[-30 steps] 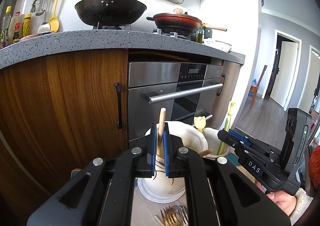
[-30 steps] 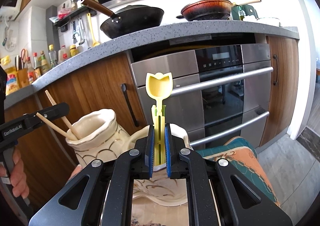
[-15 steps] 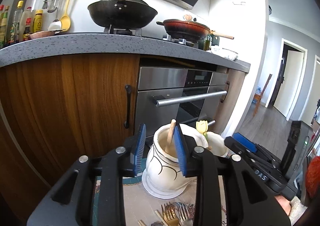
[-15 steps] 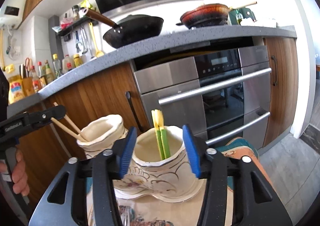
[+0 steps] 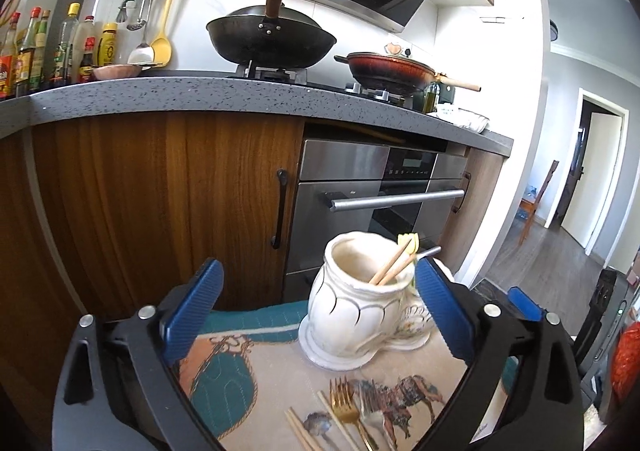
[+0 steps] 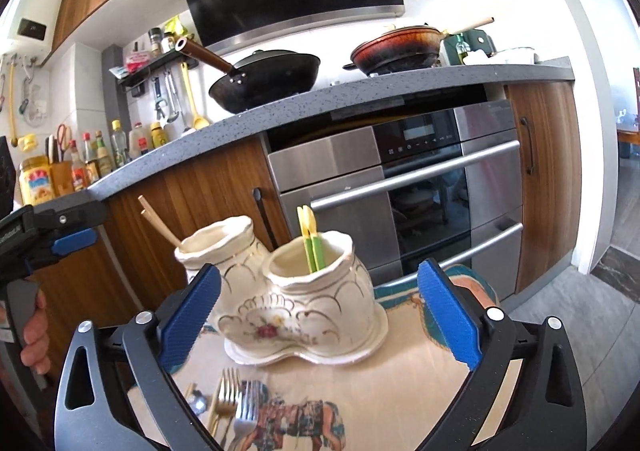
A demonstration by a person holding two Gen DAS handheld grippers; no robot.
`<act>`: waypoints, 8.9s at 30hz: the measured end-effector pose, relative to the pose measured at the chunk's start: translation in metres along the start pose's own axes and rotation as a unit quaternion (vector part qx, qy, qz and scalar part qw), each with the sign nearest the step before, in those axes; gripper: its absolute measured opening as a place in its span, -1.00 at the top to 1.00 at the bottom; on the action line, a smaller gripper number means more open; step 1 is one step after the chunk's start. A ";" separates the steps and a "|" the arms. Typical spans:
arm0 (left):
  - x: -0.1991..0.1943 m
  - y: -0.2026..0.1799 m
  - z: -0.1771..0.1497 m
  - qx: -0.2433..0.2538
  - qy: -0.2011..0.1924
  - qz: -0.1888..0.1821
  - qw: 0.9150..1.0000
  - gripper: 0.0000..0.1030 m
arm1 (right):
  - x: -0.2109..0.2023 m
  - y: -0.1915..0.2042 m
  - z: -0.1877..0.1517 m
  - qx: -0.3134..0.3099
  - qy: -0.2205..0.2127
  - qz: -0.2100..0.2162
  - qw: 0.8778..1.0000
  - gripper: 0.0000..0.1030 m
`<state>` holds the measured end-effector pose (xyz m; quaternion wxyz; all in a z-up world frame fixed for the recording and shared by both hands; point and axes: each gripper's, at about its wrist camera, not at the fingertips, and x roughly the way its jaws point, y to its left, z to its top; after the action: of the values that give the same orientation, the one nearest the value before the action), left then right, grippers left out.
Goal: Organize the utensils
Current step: 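Move both tools back over the forks and spoon on the mat, then grasp a wooden chopstick with the left tool while the right tool grasps a silver fork, then carry chopstick with left tool to larger pot while right tool carries silver fork to smaller pot, then release chopstick into larger pot with left tool while right tool releases fork into smaller pot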
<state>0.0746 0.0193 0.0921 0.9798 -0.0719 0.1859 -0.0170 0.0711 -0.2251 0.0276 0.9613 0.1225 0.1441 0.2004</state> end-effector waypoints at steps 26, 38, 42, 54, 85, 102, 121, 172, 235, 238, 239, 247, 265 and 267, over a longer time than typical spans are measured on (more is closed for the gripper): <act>-0.035 0.017 -0.063 0.005 0.081 0.040 0.996 -0.89 | -0.027 0.015 -0.030 -0.030 0.028 -0.002 0.999 -0.90; -0.033 0.023 -0.097 0.017 0.128 0.055 0.990 -0.89 | -0.027 0.013 -0.034 -0.031 0.037 -0.004 0.999 -0.90; -0.034 0.024 -0.107 0.019 0.145 0.055 0.988 -0.89 | -0.026 0.013 -0.034 -0.031 0.040 -0.003 0.999 -0.90; -0.031 0.020 -0.117 0.024 0.162 0.053 0.985 -0.89 | -0.027 0.017 -0.038 -0.044 0.049 -0.001 0.998 -0.90; -0.004 -0.004 -0.140 0.026 0.274 0.000 0.961 0.01 | -0.020 0.001 -0.038 -0.002 0.072 -0.011 0.997 -0.90; 0.022 -0.011 -0.153 0.047 0.313 0.019 0.949 0.50 | -0.021 0.002 -0.036 -0.005 0.077 -0.007 0.997 -0.90; 0.031 0.011 -0.137 0.090 0.315 0.022 0.945 0.91 | -0.006 0.045 -0.067 -0.093 0.214 0.013 0.972 -0.90; 0.016 0.029 -0.133 0.056 0.237 0.035 0.969 0.91 | 0.001 0.067 -0.078 -0.082 0.236 0.022 0.968 0.89; 0.114 -0.010 0.054 -0.059 -0.107 -0.056 0.991 0.91 | 0.081 -0.011 0.066 0.011 -0.006 0.032 0.999 0.89; 0.117 -0.010 0.049 -0.055 -0.091 -0.057 0.993 0.91 | 0.086 -0.012 0.063 0.007 0.016 0.022 1.000 0.89; 0.115 -0.009 0.048 -0.055 -0.086 -0.061 0.993 0.91 | 0.089 -0.012 0.062 0.006 0.028 0.021 0.999 0.89; 0.097 -0.011 0.035 -0.017 -0.034 -0.074 0.997 0.91 | 0.097 -0.013 0.056 -0.008 0.080 0.004 0.997 0.88; 0.086 -0.012 0.022 0.006 0.005 -0.051 0.999 0.88 | 0.109 -0.019 0.042 -0.017 0.143 -0.006 0.990 0.88; 0.085 -0.012 0.022 0.004 0.006 -0.049 0.999 0.87 | 0.109 -0.019 0.042 -0.016 0.144 -0.006 0.989 0.88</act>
<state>0.1622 0.0056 0.0835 0.9769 -0.0769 0.1880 -0.0662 0.1872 -0.2041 0.0366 0.9336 0.0759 0.2781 0.2126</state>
